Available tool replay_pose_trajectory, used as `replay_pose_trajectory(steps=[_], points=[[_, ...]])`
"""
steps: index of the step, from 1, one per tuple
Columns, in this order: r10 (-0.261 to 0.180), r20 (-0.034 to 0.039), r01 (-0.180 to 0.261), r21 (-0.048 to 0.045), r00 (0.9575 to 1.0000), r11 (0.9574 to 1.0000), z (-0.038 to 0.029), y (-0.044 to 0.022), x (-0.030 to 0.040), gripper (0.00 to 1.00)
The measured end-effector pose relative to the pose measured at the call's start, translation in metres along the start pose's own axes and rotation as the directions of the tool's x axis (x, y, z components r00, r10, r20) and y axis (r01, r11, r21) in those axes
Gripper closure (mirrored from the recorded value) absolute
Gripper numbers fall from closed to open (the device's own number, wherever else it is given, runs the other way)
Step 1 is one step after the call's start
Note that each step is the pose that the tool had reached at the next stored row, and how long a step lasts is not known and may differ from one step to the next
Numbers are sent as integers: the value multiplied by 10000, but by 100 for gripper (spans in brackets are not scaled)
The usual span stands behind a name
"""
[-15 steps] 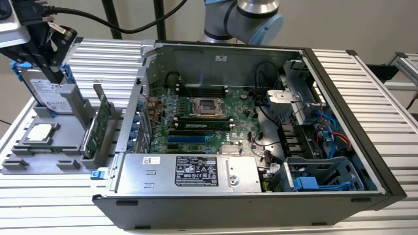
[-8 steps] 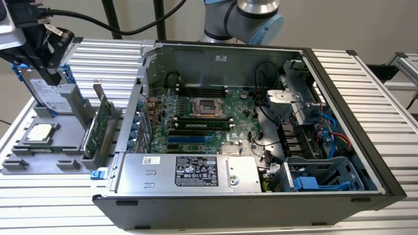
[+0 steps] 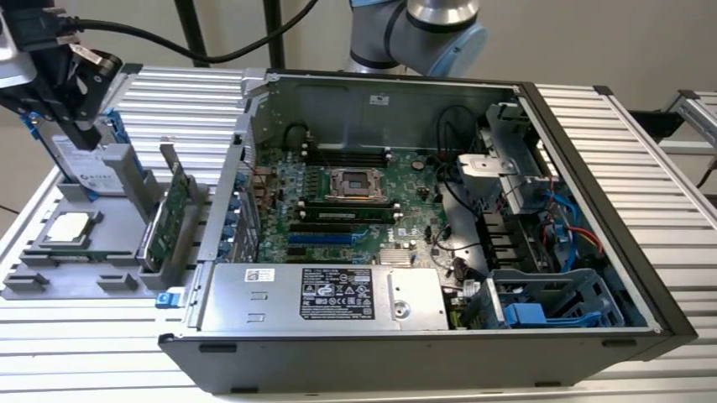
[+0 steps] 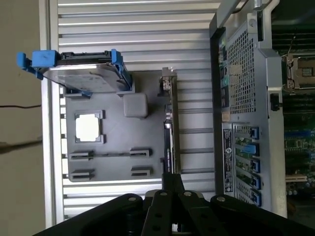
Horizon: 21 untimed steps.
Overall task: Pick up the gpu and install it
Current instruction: 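Pick up the gpu and move the gpu toward the slot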
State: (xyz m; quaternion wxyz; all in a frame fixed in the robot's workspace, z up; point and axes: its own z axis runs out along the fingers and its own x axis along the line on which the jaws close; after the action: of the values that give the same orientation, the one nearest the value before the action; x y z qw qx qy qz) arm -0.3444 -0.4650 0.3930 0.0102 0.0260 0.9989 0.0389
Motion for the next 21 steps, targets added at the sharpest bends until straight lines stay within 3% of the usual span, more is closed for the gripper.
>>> replay_pose_trajectory(steps=[7, 8, 11, 21], points=[[-10, -2, 10, -7, 10000, 10000, -3, -28, 19, 100], [-11, 3, 11, 70, 10000, 10000, -3, -29, 21, 100], [-10, 3, 10, 74, 10000, 10000, -3, -28, 20, 100], [-11, 3, 11, 73, 10000, 10000, 26, -26, -57, 100]])
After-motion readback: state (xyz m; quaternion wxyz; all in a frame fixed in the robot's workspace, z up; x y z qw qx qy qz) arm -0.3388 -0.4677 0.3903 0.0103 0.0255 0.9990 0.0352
